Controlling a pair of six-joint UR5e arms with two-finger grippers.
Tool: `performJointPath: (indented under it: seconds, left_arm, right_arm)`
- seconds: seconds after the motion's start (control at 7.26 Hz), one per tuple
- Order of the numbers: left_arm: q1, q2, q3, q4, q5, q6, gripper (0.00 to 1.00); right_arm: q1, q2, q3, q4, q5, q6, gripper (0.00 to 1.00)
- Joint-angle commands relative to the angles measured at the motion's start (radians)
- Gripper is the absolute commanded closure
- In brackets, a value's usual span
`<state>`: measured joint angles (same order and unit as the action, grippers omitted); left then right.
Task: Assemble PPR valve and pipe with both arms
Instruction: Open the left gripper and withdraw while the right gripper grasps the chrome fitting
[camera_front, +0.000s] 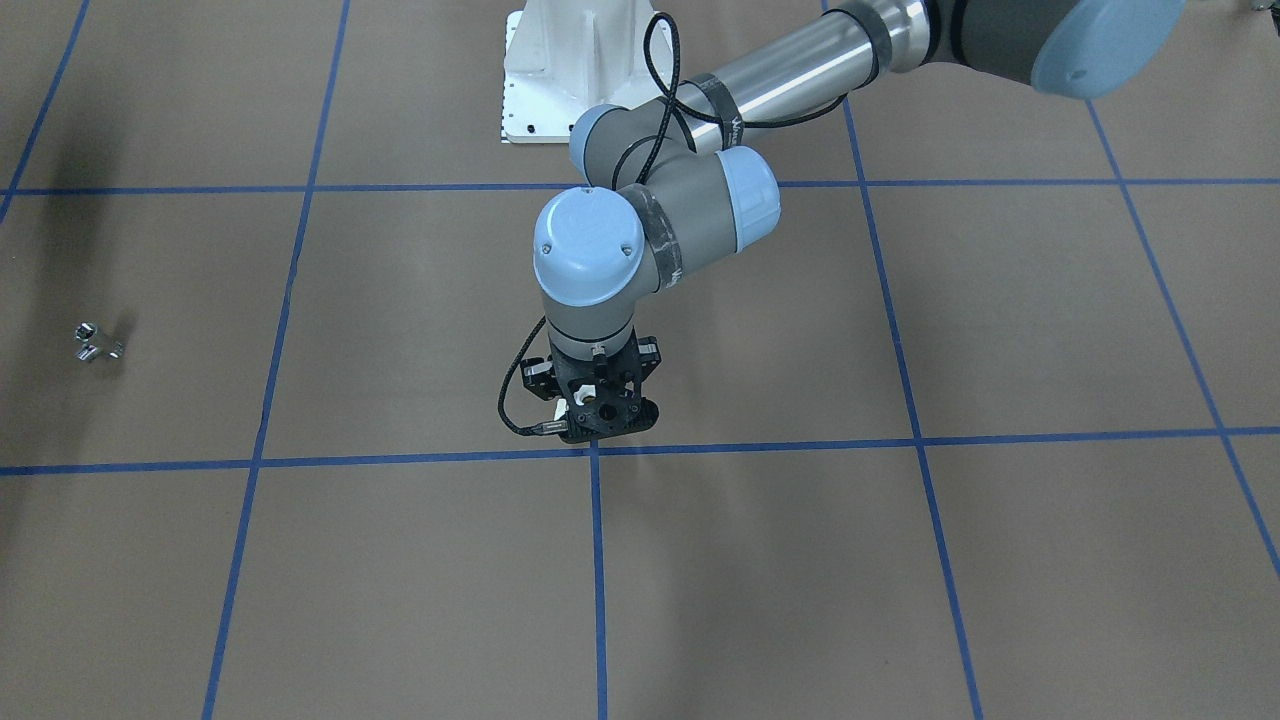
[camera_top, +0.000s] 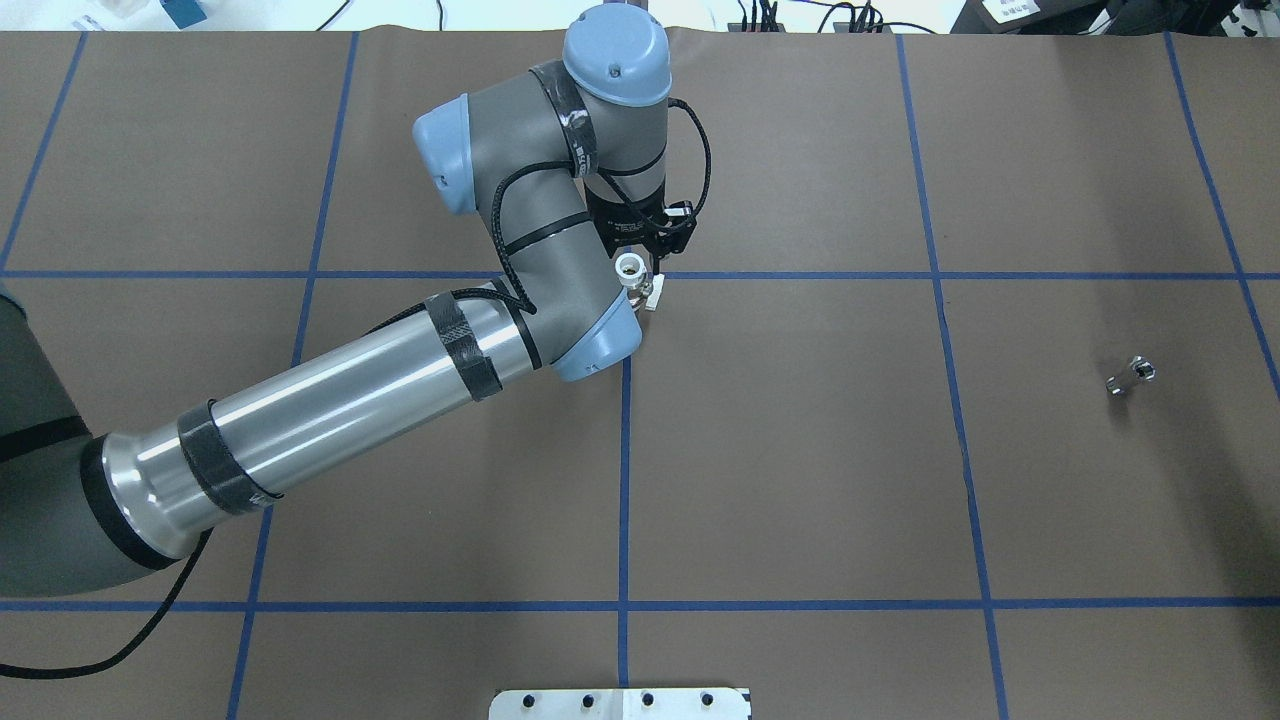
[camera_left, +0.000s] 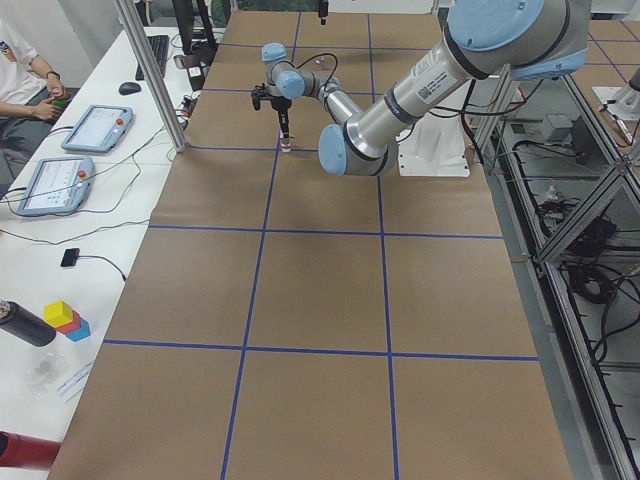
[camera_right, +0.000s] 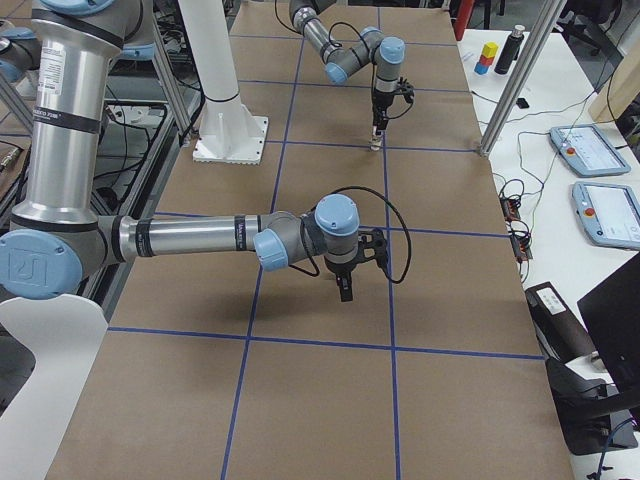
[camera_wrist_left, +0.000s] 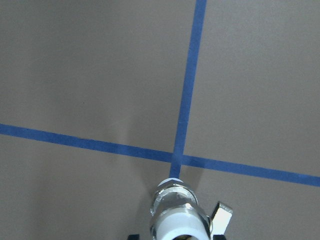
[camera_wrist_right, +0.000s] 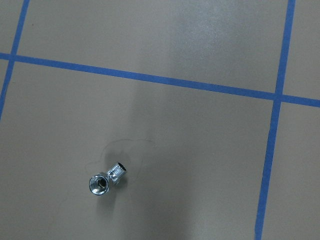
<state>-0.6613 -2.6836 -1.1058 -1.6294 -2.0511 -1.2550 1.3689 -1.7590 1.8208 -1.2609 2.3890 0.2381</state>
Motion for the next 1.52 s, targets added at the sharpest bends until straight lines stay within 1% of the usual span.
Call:
performJointPath:
  seconds: [0.0,0.14,0.28,0.41,0.55,0.69,0.83,0.96,1.38]
  left_arm:
    - [-0.004,0.007,-0.075,0.014,-0.001,-0.032,0.24]
    - [-0.007,0.107,-0.197,0.014,-0.001,-0.034,0.24]
    - [-0.027,0.280,-0.406,0.013,-0.009,-0.020,0.25]
    - [-0.047,0.423,-0.560,0.014,-0.012,0.047,0.25]
    - [-0.070,0.535,-0.672,0.014,-0.014,0.136,0.25]
    - [-0.098,0.642,-0.766,0.013,-0.017,0.190,0.25]
    - [-0.131,0.677,-0.781,0.013,-0.076,0.222,0.25]
    - [-0.141,0.708,-0.798,0.011,-0.093,0.223,0.25]
    - [-0.142,0.717,-0.809,0.011,-0.093,0.223,0.25]
  right_arm:
    - [-0.022,0.006,0.000,0.000,-0.004,0.018,0.00]
    - [-0.055,0.033,0.002,0.000,-0.007,0.100,0.00]
    - [-0.112,0.053,0.002,0.002,-0.014,0.189,0.00]
    - [-0.167,0.061,0.003,0.029,-0.042,0.240,0.00]
    - [-0.250,0.061,-0.001,0.081,-0.106,0.295,0.00]
    - [-0.292,0.061,-0.002,0.083,-0.149,0.332,0.01]
    - [-0.303,0.059,-0.026,0.083,-0.148,0.334,0.01]
    - [-0.315,0.062,-0.046,0.086,-0.148,0.334,0.01]
    - [-0.336,0.116,-0.092,0.086,-0.149,0.339,0.01]
